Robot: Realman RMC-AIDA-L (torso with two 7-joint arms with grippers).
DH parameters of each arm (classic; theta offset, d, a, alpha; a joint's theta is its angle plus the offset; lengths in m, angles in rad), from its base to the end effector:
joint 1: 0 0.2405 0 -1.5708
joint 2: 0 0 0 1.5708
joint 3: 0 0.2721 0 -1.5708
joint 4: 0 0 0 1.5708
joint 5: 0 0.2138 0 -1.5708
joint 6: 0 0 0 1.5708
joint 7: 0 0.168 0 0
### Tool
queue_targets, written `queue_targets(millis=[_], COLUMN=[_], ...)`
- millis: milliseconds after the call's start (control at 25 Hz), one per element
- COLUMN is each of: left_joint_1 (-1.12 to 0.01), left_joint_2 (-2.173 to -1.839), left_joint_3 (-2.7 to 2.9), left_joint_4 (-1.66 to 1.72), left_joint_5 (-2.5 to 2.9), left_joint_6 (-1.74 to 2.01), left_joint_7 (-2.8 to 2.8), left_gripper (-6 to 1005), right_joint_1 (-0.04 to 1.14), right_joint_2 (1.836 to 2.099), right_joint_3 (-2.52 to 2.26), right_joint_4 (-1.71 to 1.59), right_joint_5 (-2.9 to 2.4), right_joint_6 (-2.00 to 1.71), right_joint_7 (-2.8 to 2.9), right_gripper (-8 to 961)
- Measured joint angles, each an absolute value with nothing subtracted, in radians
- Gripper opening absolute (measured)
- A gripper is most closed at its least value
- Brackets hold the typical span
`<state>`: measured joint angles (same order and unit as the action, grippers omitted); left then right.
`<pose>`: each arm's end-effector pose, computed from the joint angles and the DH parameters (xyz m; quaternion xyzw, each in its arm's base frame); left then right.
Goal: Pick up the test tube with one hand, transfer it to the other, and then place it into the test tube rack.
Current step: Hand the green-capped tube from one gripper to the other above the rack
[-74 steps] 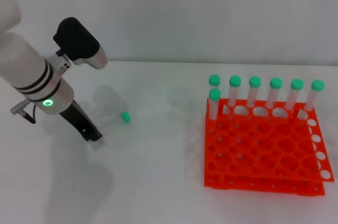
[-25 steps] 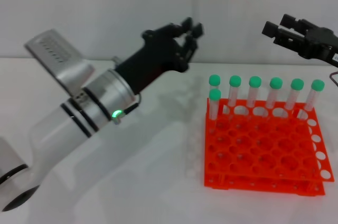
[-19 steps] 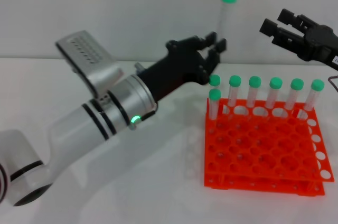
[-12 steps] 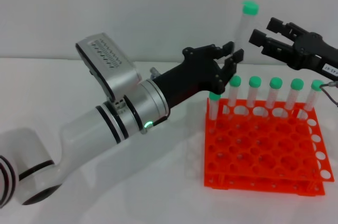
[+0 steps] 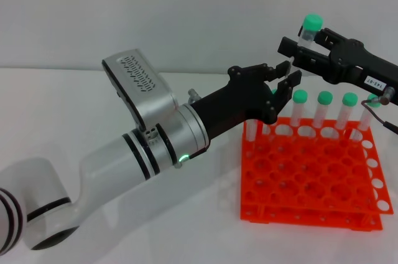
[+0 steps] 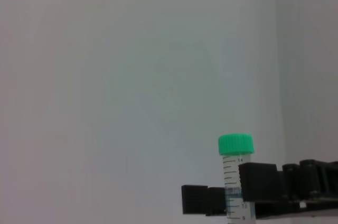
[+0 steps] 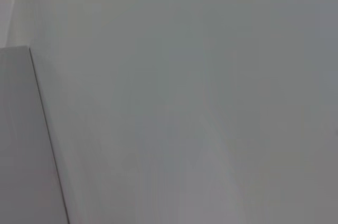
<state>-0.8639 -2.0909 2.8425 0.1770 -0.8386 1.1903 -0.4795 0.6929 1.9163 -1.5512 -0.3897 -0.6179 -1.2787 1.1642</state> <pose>-0.1424 0.4061 -0.1165 -0.8646 -0.0913 -0.4066 0.2808 0.1711 0.4315 -0.0005 -0.8456 0.1820 0.4581 0.2050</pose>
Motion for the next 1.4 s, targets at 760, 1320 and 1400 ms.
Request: queue_targets(millis=[760, 1320, 1400], left_joint_1=[-0.842, -0.829, -0.821], left_joint_2=[-2.091, -2.092, -2.093], left_joint_3=[2.842, 2.840, 2.833], left_joint_4=[0.187, 0.190, 0.198], left_joint_5=[-0.839, -0.846, -0.848], left_joint_6=[1.195, 1.194, 1.191], left_joint_7=[-0.478, -0.477, -0.468], left_gripper=[192, 191, 196], right_joint_1=[0.682, 0.682, 0.681], right_joint_2=[1.898, 1.905, 1.906], right_joint_3=[-1.552, -1.550, -1.549], right_joint_4=[-0.399, -0.400, -0.402], right_joint_5=[-0.645, -0.646, -0.642], right_joint_6=[-1.293, -1.300, -1.304], right_joint_7=[1.192, 1.186, 1.187], right_gripper=[286, 198, 198])
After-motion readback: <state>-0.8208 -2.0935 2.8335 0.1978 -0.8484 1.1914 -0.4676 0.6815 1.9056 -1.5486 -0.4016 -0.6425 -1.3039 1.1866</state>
